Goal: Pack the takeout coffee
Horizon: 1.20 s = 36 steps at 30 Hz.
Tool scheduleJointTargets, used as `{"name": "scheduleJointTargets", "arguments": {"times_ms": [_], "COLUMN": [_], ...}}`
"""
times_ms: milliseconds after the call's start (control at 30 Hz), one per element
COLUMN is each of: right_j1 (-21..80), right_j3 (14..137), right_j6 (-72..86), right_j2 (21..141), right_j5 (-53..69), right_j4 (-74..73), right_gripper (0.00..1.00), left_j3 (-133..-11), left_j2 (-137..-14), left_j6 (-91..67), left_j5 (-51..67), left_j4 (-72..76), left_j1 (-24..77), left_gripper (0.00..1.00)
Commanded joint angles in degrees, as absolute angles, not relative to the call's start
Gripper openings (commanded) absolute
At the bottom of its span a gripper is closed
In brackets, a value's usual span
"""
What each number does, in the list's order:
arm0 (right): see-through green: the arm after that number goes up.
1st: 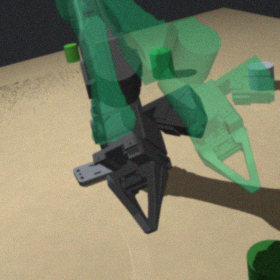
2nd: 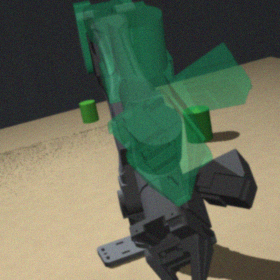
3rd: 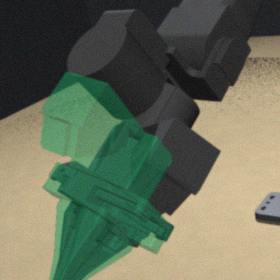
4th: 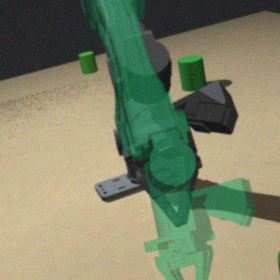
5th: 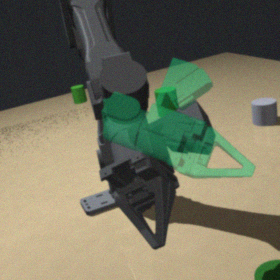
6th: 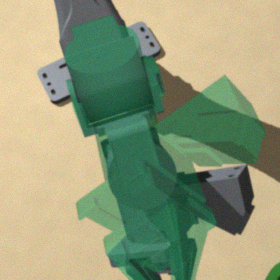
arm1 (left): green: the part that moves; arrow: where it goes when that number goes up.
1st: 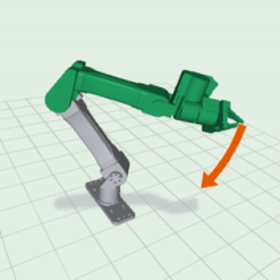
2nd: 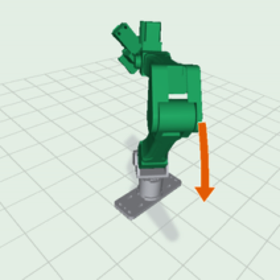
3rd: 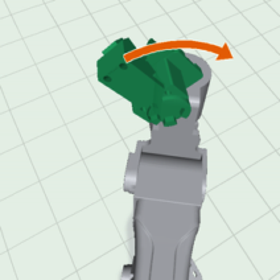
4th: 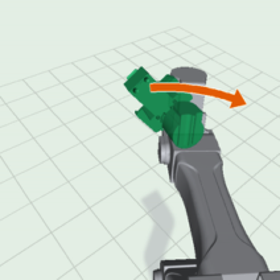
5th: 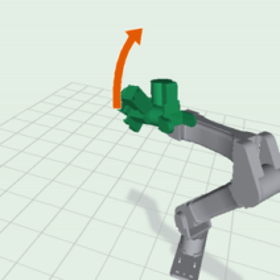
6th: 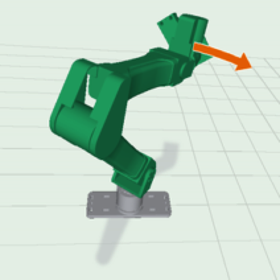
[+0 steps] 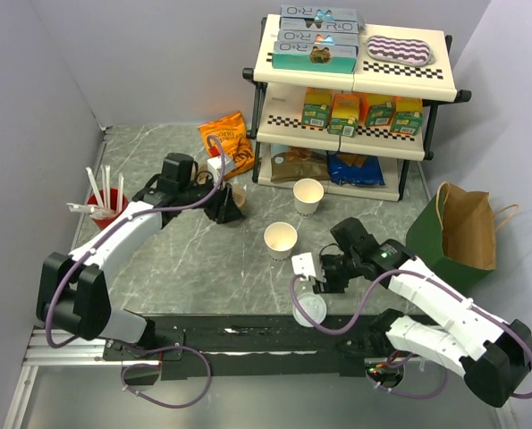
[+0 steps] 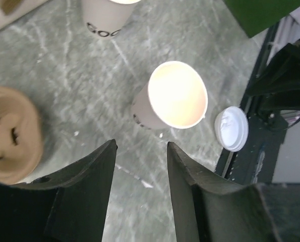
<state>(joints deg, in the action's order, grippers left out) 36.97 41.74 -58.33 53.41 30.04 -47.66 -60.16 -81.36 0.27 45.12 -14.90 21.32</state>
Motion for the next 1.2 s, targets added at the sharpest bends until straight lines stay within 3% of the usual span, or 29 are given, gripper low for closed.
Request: {"name": "scheduleJointTargets", "arguments": {"times_ms": [0, 233, 600, 1167], "right_j1": [39.9, 45.3, 49.6, 52.3], "right_j3": [39.5, 34.5, 35.0, 30.0], "right_j6": [-67.7, -84.0, -98.8, -97.2], "right_j2": [48.7, 46.1, 56.2, 58.9], "right_j5": [31.2, 34.1, 33.2, 28.4], "right_j4": [-54.9, -61.3, -60.5, -49.6], "right_gripper": [0.5, 0.43, 0.42, 0.44], "left_j3": [-60.6, -61.6, -63.5, -60.5], "left_j2": [-78.5, -80.3, -82.5, -79.9], "left_j6": [4.8, 7.4, 7.0, 5.1], "left_j5": [42.2, 41.7, 41.8, 42.0], "left_j4": [-18.8, -20.4, -21.4, -19.8], "left_j1": [19.1, 16.0, 12.8, 11.8], "left_gripper": [0.51, 0.51, 0.52, 0.52]}}
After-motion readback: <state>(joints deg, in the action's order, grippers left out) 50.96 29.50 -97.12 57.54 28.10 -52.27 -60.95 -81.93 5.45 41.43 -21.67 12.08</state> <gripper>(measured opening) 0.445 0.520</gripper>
